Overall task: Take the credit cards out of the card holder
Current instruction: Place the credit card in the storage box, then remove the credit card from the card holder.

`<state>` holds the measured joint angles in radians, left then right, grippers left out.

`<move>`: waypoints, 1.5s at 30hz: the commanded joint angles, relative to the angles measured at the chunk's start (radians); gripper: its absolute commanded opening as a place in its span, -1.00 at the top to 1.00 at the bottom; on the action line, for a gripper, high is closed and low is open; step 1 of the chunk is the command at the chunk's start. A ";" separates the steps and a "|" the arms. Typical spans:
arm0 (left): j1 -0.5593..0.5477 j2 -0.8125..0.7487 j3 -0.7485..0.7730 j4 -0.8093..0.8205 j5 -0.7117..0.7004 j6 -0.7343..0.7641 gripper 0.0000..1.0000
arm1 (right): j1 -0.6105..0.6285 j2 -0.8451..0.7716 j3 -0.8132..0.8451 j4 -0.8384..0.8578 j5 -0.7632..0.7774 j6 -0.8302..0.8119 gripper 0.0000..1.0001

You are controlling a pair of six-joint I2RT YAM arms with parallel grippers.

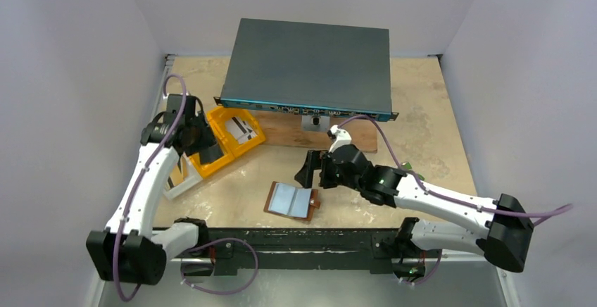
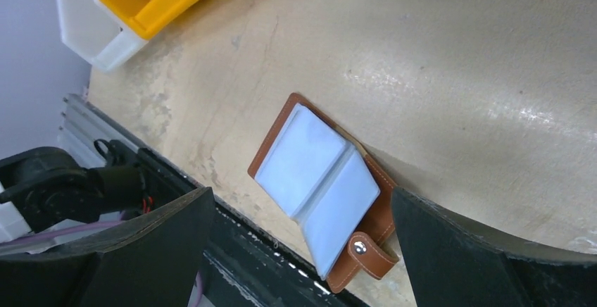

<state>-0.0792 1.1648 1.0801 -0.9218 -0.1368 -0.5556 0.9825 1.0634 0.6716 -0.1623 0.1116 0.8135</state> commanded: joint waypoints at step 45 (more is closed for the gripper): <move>-0.442 -0.273 -0.497 0.274 0.359 -0.254 0.14 | 0.284 0.747 0.316 -0.143 0.215 0.146 0.45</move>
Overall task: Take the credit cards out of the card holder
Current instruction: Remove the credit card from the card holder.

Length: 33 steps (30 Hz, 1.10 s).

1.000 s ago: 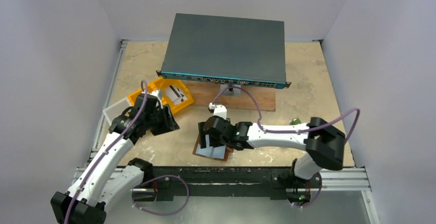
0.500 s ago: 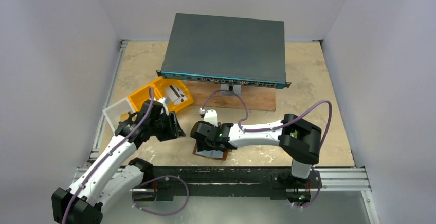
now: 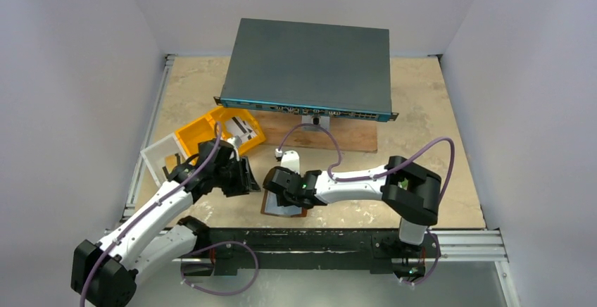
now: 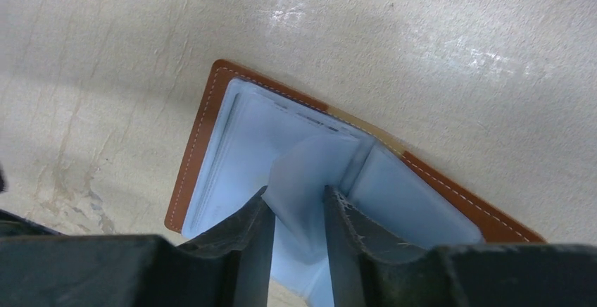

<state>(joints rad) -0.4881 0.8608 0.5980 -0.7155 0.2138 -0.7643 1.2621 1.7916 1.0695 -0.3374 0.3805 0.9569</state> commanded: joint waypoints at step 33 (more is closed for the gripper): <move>-0.201 0.449 -0.004 0.364 0.019 -0.136 1.00 | -0.138 -0.278 -0.441 0.608 -0.311 -0.106 0.90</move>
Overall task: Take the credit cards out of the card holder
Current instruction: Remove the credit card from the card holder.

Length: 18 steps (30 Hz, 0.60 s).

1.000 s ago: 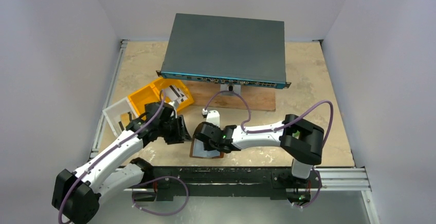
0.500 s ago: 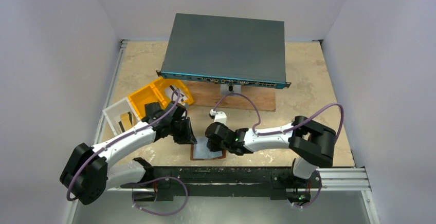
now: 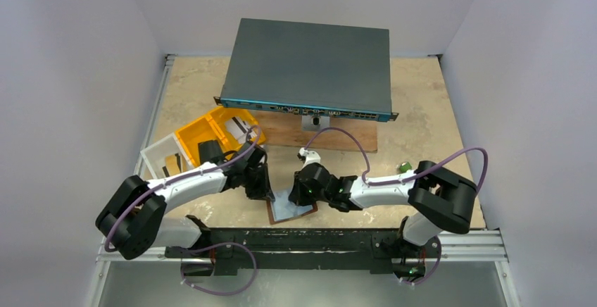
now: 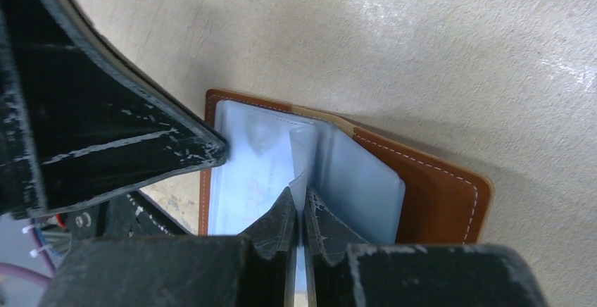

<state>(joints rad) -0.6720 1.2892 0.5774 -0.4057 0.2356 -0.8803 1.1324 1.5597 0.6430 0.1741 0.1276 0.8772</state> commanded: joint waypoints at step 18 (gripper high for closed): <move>-0.029 -0.151 0.126 -0.176 -0.119 0.084 0.74 | -0.021 -0.059 -0.066 0.194 -0.104 0.082 0.90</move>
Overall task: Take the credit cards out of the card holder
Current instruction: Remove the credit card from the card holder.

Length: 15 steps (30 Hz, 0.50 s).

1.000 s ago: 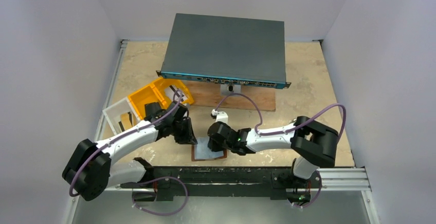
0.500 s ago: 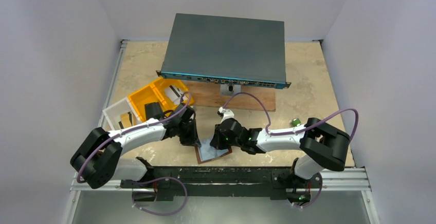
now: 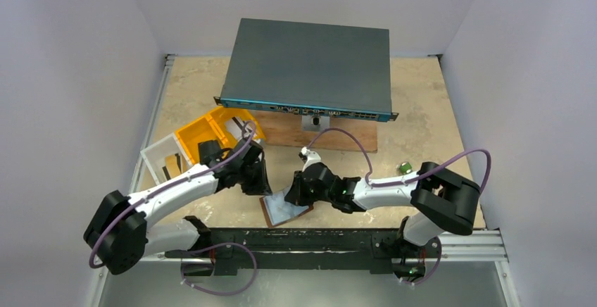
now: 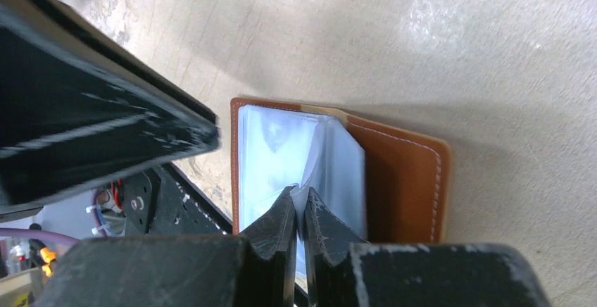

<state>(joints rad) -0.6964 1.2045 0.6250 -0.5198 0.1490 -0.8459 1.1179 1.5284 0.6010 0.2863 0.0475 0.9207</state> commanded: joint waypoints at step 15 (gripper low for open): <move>-0.035 0.110 0.018 0.139 0.126 0.028 1.00 | -0.013 -0.048 -0.092 0.156 -0.017 0.103 0.84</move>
<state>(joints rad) -0.7094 1.2999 0.6472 -0.4694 0.2184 -0.8188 1.1103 1.5242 0.5201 0.3897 0.0296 1.0046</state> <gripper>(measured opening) 0.003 0.060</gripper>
